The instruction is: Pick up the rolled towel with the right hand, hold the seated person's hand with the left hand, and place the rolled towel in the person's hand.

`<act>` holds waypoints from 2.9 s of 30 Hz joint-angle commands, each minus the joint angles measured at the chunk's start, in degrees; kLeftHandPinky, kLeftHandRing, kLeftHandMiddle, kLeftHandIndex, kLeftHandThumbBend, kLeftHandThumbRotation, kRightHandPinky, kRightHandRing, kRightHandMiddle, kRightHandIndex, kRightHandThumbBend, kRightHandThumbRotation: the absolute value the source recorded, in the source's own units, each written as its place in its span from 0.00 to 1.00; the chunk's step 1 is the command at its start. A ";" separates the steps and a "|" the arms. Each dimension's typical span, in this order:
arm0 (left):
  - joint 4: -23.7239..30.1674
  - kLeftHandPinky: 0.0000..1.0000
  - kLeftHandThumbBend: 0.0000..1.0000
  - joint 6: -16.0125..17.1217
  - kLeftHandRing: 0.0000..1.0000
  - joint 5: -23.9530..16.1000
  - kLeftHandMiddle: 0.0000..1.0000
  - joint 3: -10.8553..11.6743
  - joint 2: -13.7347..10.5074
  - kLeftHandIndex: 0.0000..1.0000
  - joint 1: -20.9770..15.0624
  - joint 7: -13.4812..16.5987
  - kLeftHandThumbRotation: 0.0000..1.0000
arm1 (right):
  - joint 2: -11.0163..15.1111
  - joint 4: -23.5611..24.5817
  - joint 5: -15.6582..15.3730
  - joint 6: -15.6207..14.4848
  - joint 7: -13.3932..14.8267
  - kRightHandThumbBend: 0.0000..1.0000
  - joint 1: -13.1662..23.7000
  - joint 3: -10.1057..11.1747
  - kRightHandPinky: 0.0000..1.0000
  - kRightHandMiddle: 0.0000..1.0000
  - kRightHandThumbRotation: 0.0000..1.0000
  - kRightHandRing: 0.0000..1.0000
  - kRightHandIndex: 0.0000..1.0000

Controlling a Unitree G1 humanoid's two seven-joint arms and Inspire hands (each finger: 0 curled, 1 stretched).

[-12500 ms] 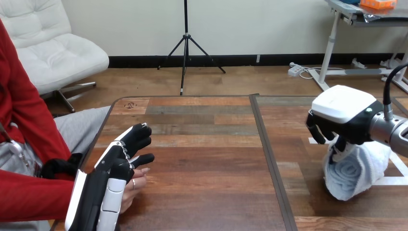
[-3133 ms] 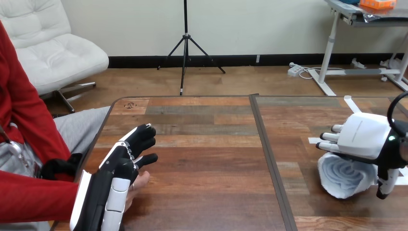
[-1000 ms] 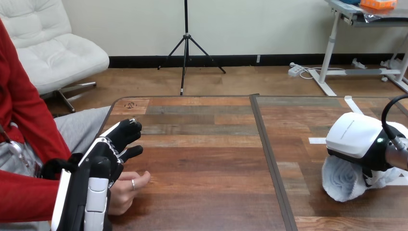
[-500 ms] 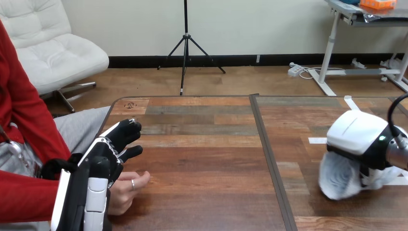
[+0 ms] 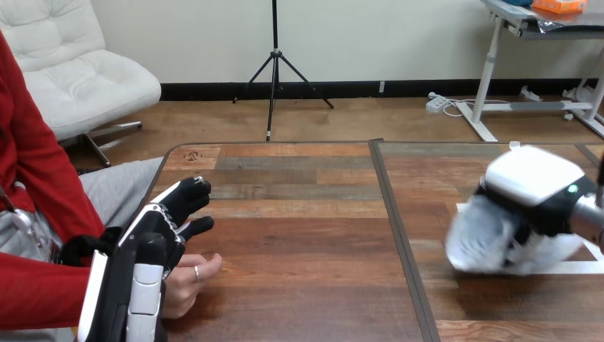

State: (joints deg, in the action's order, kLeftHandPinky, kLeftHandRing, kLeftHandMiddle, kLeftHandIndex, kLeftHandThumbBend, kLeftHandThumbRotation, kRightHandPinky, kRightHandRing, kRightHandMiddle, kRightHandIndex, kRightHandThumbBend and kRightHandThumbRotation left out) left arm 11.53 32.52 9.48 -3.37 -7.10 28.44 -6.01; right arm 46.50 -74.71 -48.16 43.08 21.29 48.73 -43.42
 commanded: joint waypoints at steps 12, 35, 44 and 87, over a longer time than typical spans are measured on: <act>1.74 0.77 0.75 -1.27 0.85 -1.33 0.83 0.77 0.72 0.79 -2.42 -0.29 1.00 | -0.89 7.40 18.88 2.08 -13.69 0.75 -0.71 16.54 0.35 0.46 0.00 0.39 0.46; 1.24 0.77 0.80 -1.83 0.86 -3.42 0.83 1.14 0.29 0.79 -3.88 -0.14 1.00 | -3.11 16.01 33.41 -0.26 -22.06 0.81 -5.64 30.85 0.45 0.43 0.00 0.40 0.44; 0.23 0.81 0.81 -1.63 0.89 -9.10 0.86 3.20 -1.81 0.81 -4.78 0.59 0.93 | -4.05 16.66 38.63 -0.41 -25.99 0.82 -6.08 35.06 0.39 0.44 0.00 0.40 0.44; 2.22 0.62 1.00 -4.86 0.89 -43.12 0.93 13.05 -14.36 0.88 -14.70 9.22 0.61 | -7.37 25.29 48.80 -8.30 -37.76 0.85 -13.84 45.05 0.30 0.38 0.00 0.33 0.43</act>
State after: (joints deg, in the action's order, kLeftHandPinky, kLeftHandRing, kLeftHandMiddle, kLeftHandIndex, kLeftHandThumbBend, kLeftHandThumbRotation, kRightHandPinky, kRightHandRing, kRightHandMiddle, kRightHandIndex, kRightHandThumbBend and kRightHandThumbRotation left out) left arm 11.15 28.27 -30.36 8.35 -18.69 17.23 2.13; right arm 39.90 -52.67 -0.69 34.51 -16.81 32.33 -1.39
